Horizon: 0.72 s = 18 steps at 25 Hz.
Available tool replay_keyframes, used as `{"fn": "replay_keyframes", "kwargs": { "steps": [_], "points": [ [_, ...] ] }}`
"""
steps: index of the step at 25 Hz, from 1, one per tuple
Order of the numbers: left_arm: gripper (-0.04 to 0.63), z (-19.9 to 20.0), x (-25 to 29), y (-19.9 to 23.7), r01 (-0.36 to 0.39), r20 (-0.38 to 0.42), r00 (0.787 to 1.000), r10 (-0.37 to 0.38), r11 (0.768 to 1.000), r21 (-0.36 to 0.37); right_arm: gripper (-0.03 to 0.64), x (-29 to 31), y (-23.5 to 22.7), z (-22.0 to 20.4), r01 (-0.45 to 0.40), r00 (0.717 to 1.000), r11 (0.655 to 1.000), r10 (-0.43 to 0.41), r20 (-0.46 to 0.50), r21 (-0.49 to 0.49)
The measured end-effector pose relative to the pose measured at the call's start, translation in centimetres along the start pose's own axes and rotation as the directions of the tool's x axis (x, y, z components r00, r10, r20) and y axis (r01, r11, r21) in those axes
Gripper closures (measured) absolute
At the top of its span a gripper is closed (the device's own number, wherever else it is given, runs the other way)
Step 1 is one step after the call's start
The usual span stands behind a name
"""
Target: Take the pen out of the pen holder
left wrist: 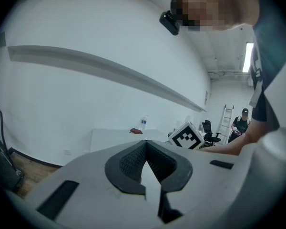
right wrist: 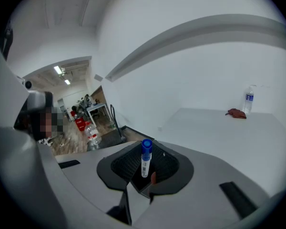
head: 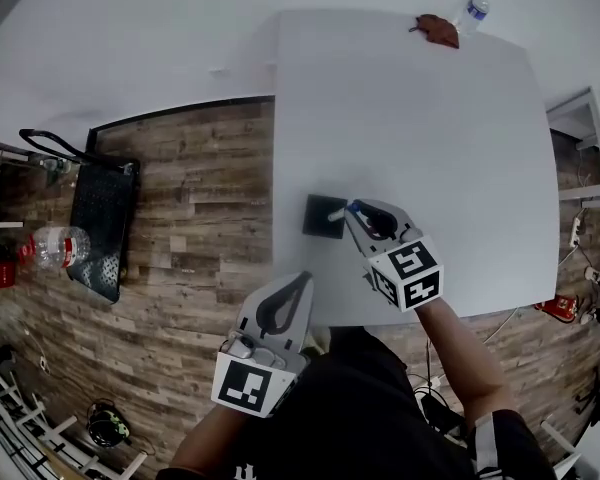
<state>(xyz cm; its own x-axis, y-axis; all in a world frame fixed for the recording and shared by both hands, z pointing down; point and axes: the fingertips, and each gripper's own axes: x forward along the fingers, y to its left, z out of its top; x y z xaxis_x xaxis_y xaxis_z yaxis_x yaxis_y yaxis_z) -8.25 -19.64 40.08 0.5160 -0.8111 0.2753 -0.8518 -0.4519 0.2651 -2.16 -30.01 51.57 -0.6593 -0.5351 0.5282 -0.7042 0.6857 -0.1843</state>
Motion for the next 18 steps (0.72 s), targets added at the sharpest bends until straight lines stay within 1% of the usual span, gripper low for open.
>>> {"fn": "replay_keyframes", "kwargs": {
  "steps": [2,6,9,15,18],
  "points": [
    [0.589,0.4,-0.4,-0.5,0.018,0.011,1.0,-0.018,1.0,0.015,0.546,-1.7,0.6,1.5,0.004,0.999,1.0,-0.005,0.035,0.017],
    [0.589,1.0,-1.3,-1.5,0.054,0.043,0.997,-0.056,0.998,0.039,0.546,-4.8,2.2,4.0,0.02,0.995,1.0,-0.02,0.093,0.002],
    [0.589,1.3,-2.1,-2.6,0.083,0.039,0.996,-0.085,0.996,0.045,0.546,-7.1,3.6,5.4,0.036,0.991,0.999,-0.034,0.13,-0.011],
    [0.589,1.9,-4.1,-4.3,0.128,0.068,0.989,-0.134,0.988,0.085,0.546,-10.7,6.2,7.0,0.066,0.981,0.997,-0.058,0.183,-0.037],
    [0.589,2.0,-5.1,-5.0,0.148,0.09,0.983,-0.159,0.982,0.118,0.546,-12.1,7.2,7.3,0.084,0.977,0.995,-0.073,0.202,-0.046]
  ]
}}
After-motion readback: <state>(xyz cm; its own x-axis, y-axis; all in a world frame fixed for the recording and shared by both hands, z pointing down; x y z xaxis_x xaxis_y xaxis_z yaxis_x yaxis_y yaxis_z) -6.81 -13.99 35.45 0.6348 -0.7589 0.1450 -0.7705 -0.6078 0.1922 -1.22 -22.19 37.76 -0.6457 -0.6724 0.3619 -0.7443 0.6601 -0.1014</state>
